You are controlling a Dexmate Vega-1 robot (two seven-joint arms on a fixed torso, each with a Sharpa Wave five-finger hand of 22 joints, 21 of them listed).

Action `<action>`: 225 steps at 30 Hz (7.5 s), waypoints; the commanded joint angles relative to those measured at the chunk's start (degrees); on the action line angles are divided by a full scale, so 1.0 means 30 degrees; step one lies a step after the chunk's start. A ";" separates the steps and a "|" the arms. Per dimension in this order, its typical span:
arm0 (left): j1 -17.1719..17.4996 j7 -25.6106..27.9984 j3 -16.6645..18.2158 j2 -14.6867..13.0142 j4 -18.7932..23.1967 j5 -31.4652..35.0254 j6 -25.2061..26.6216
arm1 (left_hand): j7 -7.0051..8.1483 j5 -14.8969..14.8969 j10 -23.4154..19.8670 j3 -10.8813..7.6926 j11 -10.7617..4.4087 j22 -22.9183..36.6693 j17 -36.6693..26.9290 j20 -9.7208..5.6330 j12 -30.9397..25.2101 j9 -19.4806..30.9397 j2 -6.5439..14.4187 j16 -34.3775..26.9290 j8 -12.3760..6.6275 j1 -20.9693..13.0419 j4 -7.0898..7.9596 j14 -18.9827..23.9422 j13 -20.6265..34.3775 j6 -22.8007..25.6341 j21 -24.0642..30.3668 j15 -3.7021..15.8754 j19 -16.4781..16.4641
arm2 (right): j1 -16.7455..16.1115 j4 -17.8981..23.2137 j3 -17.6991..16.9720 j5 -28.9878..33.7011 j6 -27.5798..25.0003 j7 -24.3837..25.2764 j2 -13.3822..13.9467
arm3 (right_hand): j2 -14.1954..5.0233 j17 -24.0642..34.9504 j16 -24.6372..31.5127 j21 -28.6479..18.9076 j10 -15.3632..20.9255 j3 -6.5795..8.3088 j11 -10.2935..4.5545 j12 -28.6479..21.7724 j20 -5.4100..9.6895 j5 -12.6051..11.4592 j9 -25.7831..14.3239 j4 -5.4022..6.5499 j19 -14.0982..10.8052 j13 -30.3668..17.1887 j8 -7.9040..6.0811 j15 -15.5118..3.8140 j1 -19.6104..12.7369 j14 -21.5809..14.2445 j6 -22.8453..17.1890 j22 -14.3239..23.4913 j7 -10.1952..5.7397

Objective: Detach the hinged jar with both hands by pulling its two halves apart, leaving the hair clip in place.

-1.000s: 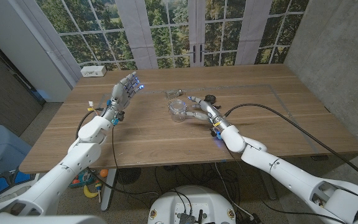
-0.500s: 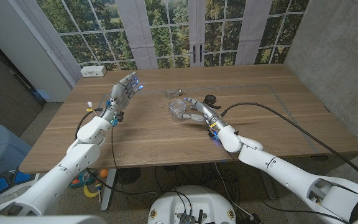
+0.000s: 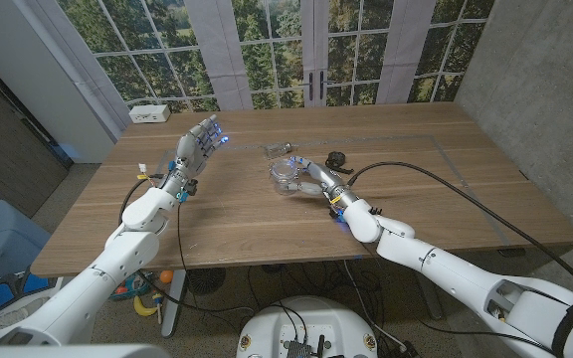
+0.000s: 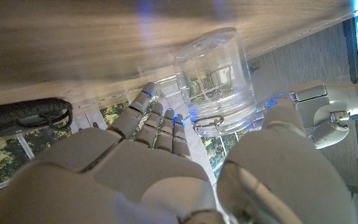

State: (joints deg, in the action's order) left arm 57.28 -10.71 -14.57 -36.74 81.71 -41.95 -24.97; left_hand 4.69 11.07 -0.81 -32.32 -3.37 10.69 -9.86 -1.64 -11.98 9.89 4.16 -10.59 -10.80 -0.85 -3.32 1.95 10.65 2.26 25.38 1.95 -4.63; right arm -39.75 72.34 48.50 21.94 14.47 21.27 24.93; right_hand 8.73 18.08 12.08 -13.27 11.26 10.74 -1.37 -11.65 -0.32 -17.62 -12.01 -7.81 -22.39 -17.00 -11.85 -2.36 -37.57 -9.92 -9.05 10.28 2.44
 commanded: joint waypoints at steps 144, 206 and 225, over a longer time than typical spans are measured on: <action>0.0602 0.9226 -0.1470 -0.2542 0.7050 1.4018 0.4676 | 0.2503 0.0962 -0.2740 0.0091 -0.0707 0.0109 -0.0193 0.1742 -0.0180 0.0399 -0.4997 -0.0288 -0.1317 -1.1493 -0.2062 0.3978 0.0200 0.4954 -0.1876 0.0949 -0.3175 | -0.4005 0.7637 -0.4610 -0.8372 -0.1762 0.0617 -0.0760 | -0.5699 1.2182 0.9360 -0.9747 1.8409 0.1129 -0.1505 -0.5667 0.3094 0.2268 0.0266 -0.0449 -0.5168 -0.6254 -0.6364 -0.3494 -1.0742 -1.9293 -1.6311 0.2610 -0.0454; -0.1321 0.9302 -0.3364 -0.0396 0.4618 1.4988 0.2459 | 0.2616 0.0655 -0.4766 0.4176 -0.1743 0.0234 -0.0254 0.1158 -0.0044 0.0530 -0.3593 -0.0335 -0.1863 -1.6248 -0.1901 0.5008 0.0333 0.6192 -0.2092 0.2034 -0.4284 | -0.3847 0.9741 -0.3669 -0.6729 -0.4260 0.1515 -0.1171 | -0.5463 1.4178 0.9536 -1.1095 1.9051 0.1637 -0.1148 -0.5124 0.3320 0.2478 0.0245 -0.0428 -0.4973 -0.6673 -0.6194 -0.3467 -1.1029 -1.9607 -1.6723 0.2107 0.0008; -0.2075 0.7754 -0.3783 -0.1154 0.5038 1.5498 0.2968 | 0.2632 -0.0268 -0.6226 0.2646 -0.1370 0.0350 -0.0303 0.1629 -0.0663 0.0485 0.0752 -0.0450 -0.2024 -1.9389 -0.2181 0.5282 0.0600 0.9072 -0.1996 0.1778 -0.4405 | -0.3395 0.9920 -0.3632 -0.6832 -0.4577 0.0486 -0.0758 | -0.5423 1.4697 0.9501 -1.1383 1.9100 0.1727 -0.1144 -0.4977 0.3400 0.2492 0.0231 -0.0381 -0.4705 -0.6860 -0.6111 -0.3456 -1.0968 -1.9529 -1.6742 0.1945 0.0011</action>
State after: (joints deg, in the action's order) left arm 52.66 13.87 -24.89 -38.49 95.58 3.25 -17.30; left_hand 12.56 10.63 -17.59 -23.75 -7.18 11.60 -10.78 3.29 -12.94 11.18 4.66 -11.43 -15.74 -58.03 -9.74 17.10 12.00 25.11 19.07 2.35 -17.32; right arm -50.41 102.01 37.78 1.90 1.11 23.50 22.47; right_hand 9.33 61.74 40.75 -47.05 56.82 9.46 6.33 -26.55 2.75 -9.59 -11.06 -8.37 -37.49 -37.29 -29.93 0.26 -53.69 -59.30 -49.32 16.11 10.74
